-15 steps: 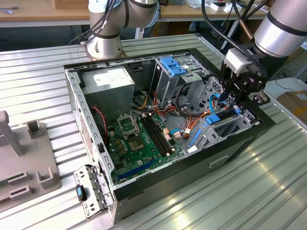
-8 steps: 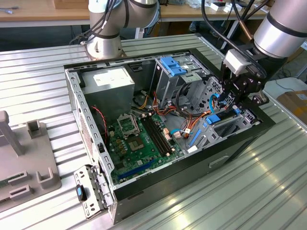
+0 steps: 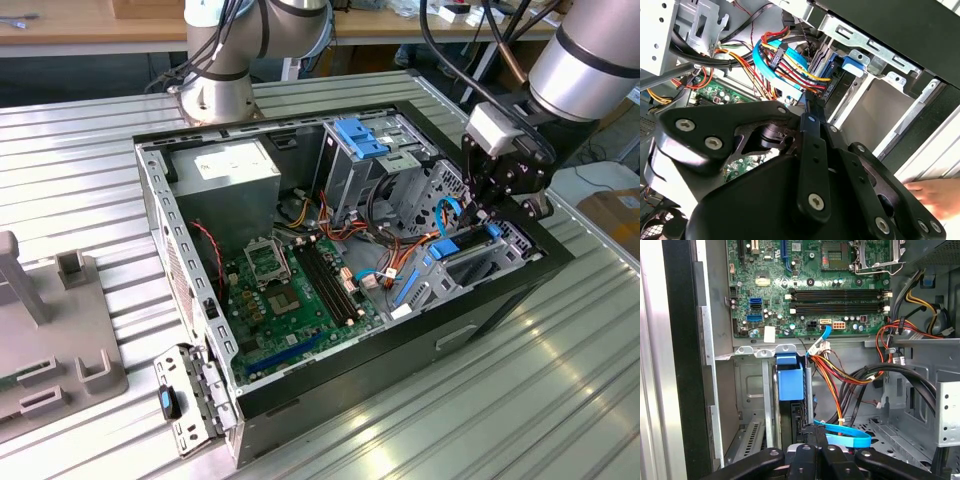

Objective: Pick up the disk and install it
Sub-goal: 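Insert the second disk wire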

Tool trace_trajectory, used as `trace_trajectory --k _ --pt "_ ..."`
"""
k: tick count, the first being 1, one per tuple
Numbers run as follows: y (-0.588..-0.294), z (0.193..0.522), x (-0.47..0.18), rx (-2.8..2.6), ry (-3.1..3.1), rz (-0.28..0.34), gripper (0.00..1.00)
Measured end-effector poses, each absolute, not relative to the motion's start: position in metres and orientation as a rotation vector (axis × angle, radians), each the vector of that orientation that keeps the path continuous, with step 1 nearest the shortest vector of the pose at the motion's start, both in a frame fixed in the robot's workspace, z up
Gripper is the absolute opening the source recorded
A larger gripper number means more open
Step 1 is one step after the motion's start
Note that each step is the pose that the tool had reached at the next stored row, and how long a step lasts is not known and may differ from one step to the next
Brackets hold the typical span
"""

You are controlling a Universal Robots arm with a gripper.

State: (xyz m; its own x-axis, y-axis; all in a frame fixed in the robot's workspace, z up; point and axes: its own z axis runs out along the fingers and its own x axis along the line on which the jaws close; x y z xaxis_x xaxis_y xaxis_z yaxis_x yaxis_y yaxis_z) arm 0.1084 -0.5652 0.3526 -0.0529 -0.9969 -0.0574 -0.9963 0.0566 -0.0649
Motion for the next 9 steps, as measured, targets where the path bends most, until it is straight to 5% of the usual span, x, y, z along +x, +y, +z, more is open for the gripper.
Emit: trace_trajectory --k 9 --pt "-0.565 0.379 0.108 -2.100 2.219 -0.012 0.11"
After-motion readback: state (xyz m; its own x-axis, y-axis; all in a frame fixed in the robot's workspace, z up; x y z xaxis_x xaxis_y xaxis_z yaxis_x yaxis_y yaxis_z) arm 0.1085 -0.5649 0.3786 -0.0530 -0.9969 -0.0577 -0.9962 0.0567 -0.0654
